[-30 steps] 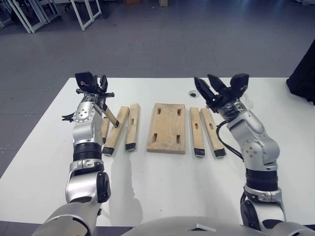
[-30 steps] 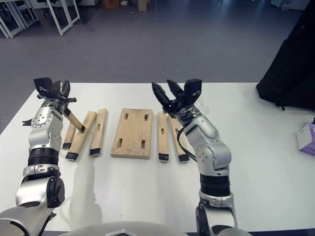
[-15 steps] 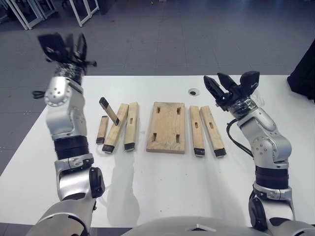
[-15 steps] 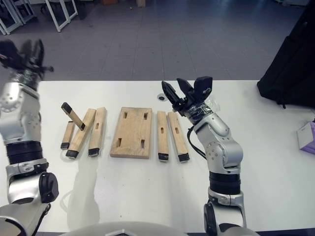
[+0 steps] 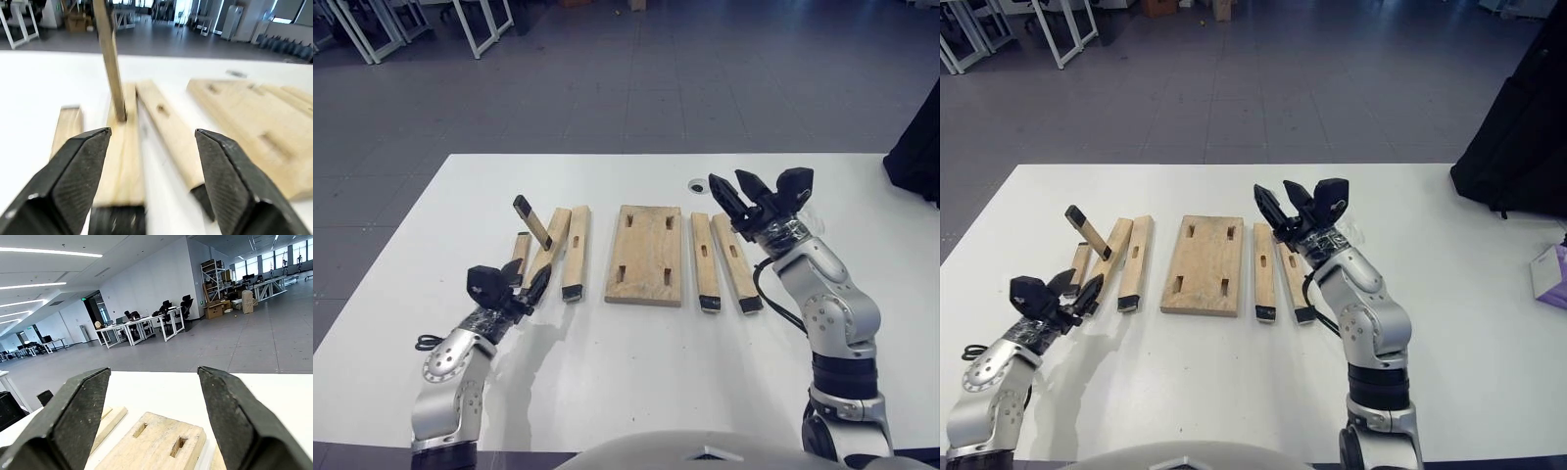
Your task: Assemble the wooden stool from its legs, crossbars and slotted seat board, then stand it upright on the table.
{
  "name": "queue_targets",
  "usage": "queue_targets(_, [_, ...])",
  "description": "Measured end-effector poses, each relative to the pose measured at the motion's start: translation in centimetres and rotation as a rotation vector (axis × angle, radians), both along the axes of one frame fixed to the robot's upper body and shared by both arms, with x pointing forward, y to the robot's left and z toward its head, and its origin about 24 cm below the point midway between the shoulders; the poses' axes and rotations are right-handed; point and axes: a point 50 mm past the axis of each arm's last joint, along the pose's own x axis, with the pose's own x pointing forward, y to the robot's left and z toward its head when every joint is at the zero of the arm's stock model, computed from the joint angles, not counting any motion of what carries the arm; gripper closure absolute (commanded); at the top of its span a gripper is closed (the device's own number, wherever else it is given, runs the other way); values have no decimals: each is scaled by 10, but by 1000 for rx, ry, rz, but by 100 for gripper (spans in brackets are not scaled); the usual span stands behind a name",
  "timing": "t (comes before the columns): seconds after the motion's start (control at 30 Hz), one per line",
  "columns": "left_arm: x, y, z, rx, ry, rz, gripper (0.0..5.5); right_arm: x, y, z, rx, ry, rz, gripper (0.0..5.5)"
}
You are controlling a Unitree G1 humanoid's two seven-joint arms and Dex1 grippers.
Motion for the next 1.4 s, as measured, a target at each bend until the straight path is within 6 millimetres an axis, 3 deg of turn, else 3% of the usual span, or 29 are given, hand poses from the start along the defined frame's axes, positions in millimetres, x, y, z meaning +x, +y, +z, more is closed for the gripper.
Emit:
queue_targets(0.27, [4,6,-17,82,85,71,234,-4,9,0,-10,0,41,223])
queue_targets(0.6, [26,6,-10,123,153,6,234,-5,16,1,19,3,36,223])
queue_targets(0.93, [35,6,-4,134,234,-46,234,-10,23,-1,28,9,37,223])
queue_targets(1.13, [36,4,-7,121,270,-49,339,-11,24,-2,15,11,31,223])
queue_targets(1.4, [36,7,-7,129,256,-12,347,-11,25,-4,6,14,29,223])
